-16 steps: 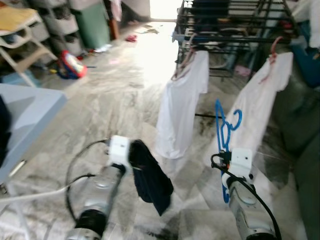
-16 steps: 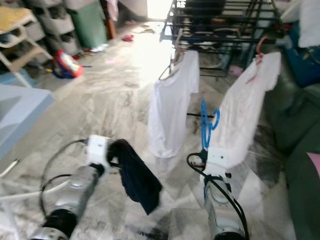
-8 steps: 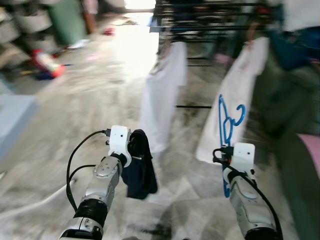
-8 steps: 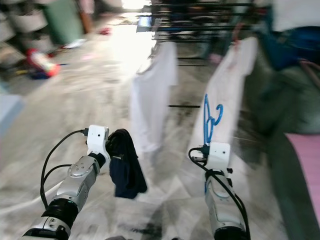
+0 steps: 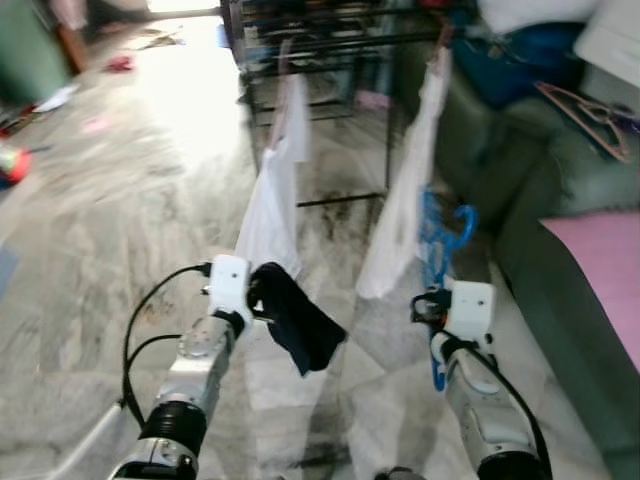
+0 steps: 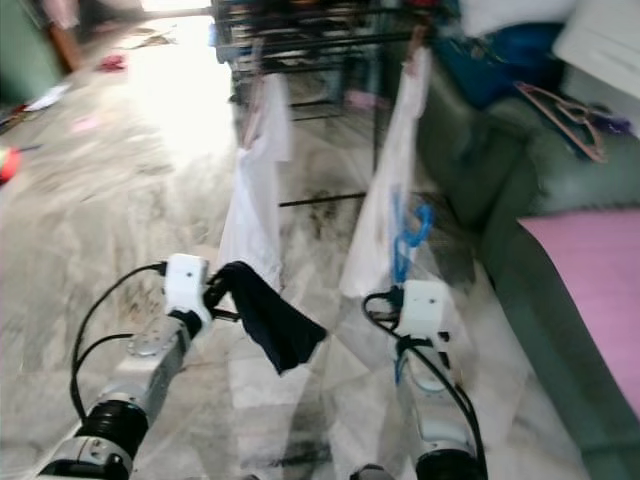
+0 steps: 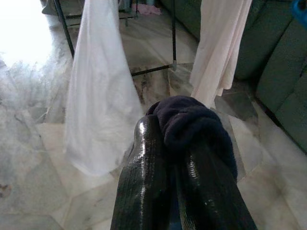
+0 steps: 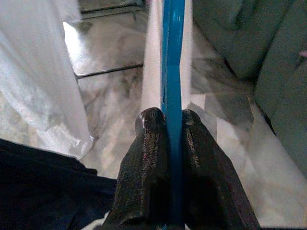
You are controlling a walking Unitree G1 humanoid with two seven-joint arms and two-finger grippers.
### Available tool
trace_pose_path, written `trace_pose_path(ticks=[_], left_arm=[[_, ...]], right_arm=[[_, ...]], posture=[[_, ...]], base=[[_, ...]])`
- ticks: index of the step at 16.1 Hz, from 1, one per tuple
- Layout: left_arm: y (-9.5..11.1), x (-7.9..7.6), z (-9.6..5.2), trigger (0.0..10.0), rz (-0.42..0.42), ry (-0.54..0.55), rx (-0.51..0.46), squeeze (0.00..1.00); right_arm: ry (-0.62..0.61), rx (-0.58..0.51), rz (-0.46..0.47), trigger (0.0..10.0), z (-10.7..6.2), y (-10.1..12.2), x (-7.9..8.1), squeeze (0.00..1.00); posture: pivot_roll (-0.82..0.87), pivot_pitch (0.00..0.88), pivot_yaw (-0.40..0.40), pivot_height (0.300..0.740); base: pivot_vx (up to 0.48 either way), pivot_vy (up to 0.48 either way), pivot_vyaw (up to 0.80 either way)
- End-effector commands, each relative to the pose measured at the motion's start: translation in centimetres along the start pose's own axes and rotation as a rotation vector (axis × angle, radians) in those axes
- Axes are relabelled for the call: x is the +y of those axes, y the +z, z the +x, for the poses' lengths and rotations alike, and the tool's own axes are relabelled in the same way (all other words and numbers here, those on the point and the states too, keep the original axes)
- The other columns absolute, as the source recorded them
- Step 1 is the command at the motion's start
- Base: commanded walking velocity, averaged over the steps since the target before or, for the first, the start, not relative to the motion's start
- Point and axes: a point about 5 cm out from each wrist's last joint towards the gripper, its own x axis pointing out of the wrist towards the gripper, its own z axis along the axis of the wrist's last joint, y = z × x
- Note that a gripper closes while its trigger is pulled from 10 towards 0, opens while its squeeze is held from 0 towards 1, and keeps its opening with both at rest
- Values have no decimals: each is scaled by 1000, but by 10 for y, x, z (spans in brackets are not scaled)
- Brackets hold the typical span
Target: Hang hanger
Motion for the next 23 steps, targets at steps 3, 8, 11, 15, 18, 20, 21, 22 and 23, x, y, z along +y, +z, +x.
trace_pose_path(ticks=[3,8,11,15,18,20,21,22,23], left_arm=[[3,-6,2,10000,3,-20,-17,0],[-2,-10,-2,10000,14,-30,-7,0],[-2,-13,-3,10000,31,-41,-19,0],[12,-5,5,10000,111,53,-47,0],[25,-2,13,10000,129,103,-63,0],[39,-2,19,10000,139,125,-93,0],[43,-2,22,10000,149,121,-99,0],[46,-2,23,10000,163,119,-104,0],[50,-2,25,10000,167,112,-110,0]], right_arm=[[-16,2,-11,10000,0,0,-6,0],[-4,21,-20,10000,-6,-7,-5,0],[10,49,-49,10000,-12,-14,-8,0],[73,65,-160,10000,-20,-18,-15,0],[150,107,-262,10000,-26,-19,-22,0],[288,176,-398,10000,-34,-27,-23,0],[327,181,-404,10000,-38,-27,-24,0],[353,185,-392,10000,-40,-25,-25,0],[394,190,-401,10000,-42,-23,-25,0]], posture=[[71,187,59,740],[66,205,60,740],[64,218,62,740],[66,232,60,740],[62,239,71,740],[56,240,82,740],[52,240,87,740],[50,240,91,740],[46,239,96,740]], base=[[0,320,0],[0,65,0],[0,0,0],[0,0,0],[0,0,0],[0,0,0],[0,0,0],[0,0,0],[0,0,0]])
